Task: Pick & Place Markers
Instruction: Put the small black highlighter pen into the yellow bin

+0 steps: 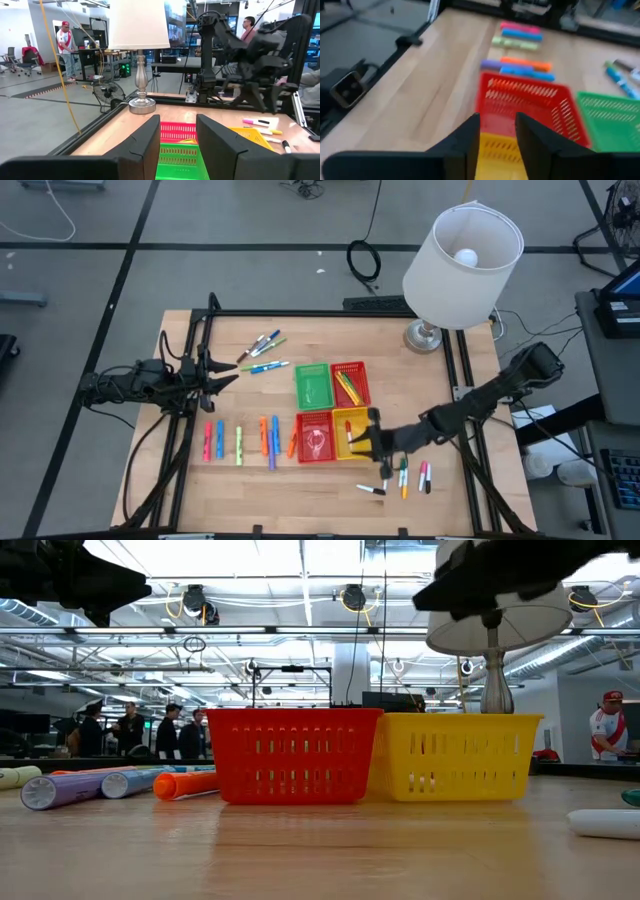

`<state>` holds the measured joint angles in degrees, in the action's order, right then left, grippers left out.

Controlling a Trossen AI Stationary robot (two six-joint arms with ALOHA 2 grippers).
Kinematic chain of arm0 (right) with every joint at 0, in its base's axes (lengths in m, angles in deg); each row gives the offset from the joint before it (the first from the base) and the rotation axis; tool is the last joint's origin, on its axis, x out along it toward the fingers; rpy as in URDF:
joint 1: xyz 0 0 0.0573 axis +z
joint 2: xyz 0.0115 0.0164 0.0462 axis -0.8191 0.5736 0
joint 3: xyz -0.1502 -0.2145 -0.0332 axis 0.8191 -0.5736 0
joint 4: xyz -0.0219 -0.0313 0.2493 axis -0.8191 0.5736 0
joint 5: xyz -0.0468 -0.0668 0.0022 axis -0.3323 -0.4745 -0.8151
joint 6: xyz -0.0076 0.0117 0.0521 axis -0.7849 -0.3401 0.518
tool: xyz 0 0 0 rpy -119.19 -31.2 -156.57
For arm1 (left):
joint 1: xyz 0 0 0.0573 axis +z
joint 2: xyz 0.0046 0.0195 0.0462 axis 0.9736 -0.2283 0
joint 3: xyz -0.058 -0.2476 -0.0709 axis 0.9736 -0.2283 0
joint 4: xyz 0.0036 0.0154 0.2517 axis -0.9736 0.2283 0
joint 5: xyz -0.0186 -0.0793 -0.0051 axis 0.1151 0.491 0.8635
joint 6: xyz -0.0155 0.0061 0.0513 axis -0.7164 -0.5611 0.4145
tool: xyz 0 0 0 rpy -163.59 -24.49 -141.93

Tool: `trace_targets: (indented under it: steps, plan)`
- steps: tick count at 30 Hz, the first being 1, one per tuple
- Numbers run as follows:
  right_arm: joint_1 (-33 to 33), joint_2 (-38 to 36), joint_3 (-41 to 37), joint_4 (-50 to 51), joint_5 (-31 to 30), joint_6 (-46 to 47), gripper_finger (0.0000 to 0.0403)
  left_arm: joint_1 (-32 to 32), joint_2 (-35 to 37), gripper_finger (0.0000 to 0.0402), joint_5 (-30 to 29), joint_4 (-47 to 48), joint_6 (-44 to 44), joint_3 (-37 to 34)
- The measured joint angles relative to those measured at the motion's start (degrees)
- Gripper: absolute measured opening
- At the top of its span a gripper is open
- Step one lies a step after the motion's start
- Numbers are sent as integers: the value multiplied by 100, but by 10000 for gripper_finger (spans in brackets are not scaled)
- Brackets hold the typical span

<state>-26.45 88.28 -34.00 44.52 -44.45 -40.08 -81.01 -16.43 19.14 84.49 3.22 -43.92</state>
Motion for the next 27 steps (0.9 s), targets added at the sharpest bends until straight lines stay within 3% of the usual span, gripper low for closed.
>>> trace_targets:
  steps: [5,11,14,18,27]
  plan:
    - [295,2,1005,2048,231,1200,179,0,-2,134,2,0,0,0]
    - [414,-2,2048,4749,1323,3464,211,0,-2,134,2,0,1,0]
    - [412,2,2128,5328,1929,4332,205,2,-2,134,2,0,1,0]
    - [406,1,2066,5841,2264,5302,193,2,-1,134,1,0,2,0]
    - [409,4,1403,5989,3155,8236,176,1,-2,134,2,0,2,0]
